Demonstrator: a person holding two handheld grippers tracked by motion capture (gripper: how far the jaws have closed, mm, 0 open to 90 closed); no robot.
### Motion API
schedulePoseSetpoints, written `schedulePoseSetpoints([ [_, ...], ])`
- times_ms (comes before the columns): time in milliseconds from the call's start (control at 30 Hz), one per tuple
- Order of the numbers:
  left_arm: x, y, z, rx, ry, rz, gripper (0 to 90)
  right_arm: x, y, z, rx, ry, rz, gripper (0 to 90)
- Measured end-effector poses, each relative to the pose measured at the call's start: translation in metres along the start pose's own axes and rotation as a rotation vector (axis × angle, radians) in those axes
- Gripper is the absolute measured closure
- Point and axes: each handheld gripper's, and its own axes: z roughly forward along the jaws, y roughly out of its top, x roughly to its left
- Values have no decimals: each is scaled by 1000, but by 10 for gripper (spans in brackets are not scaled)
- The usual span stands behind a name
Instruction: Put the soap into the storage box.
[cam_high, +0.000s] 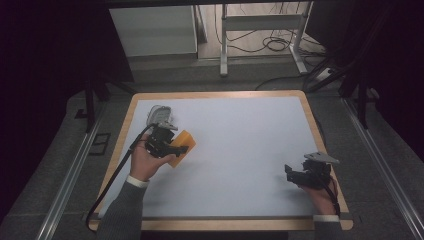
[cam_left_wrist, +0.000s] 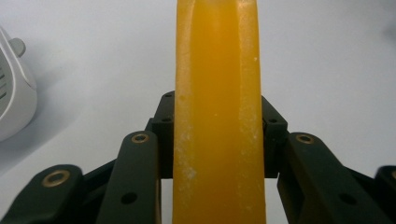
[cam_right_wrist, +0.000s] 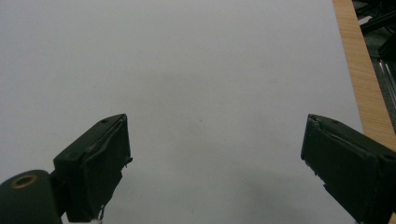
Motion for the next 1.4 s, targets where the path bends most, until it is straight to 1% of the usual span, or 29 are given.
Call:
schedulePoseSetpoints([
  [200, 2, 1, -1, 8, -3, 0, 612, 0, 0, 0, 2, -3, 7, 83],
  [367, 6, 2, -1, 10, -5, -7, 612, -1, 0, 1, 3, -4, 6, 83],
  [400, 8, 2, -1, 11, 2, -10, 612, -1, 0, 0, 4, -4, 5, 83],
  [533, 11, 3, 0, 10, 0, -15, 612, -1, 0, 0, 2, -4, 8, 83],
  [667, 15, 4, 0, 13, 8, -21, 612, -2, 0, 0, 3, 1, 7, 83],
  [900, 20, 7, 1, 23, 3, -25, 612, -1, 0, 1, 4, -2, 5, 83],
  [933, 22, 8, 1, 18, 4, -33, 612, -1, 0, 0, 4, -2, 5, 83],
  [1133, 28, 10, 0, 16, 10, -44, 612, -3, -1, 0, 4, -3, 7, 83],
  [1200, 31, 11, 1, 20, 12, -52, 612, -2, -1, 0, 4, -1, 7, 83],
  [1233, 32, 11, 1, 21, 15, -50, 612, -2, -1, 0, 5, 0, 6, 83],
  [1300, 33, 12, 2, 24, 13, -55, 612, -2, -1, 0, 6, -1, 4, 82],
  [1333, 36, 12, 3, 31, 9, -56, 612, -2, -1, 1, 8, -1, 2, 83],
  [1400, 38, 12, 4, 37, 21, -63, 612, -2, -1, 1, 9, -2, 2, 83],
])
